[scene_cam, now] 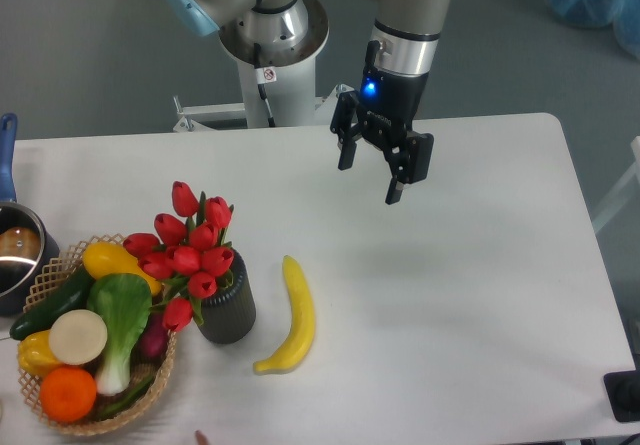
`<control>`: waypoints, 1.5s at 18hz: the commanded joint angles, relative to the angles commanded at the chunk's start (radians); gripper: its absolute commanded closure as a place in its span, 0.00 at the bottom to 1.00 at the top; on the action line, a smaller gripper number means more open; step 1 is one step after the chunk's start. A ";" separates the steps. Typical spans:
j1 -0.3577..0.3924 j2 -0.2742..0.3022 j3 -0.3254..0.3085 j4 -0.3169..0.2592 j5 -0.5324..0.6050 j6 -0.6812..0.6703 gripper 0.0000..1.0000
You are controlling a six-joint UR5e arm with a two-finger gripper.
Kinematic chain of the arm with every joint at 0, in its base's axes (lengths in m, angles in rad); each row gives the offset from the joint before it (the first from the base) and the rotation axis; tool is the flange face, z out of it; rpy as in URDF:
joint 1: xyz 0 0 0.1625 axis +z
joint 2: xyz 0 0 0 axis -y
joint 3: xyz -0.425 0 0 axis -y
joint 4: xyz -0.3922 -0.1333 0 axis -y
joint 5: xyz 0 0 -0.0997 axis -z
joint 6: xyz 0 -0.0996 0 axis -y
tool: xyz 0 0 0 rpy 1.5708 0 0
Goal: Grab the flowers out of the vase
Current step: 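Move the open gripper toward the red tulips in the black vase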
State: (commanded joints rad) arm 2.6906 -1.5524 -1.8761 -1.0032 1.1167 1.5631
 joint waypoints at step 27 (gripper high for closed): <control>0.032 -0.031 -0.098 0.052 -0.247 -0.023 0.00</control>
State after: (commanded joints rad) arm 2.7228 -1.5831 -1.9742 -0.9511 0.8698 1.5401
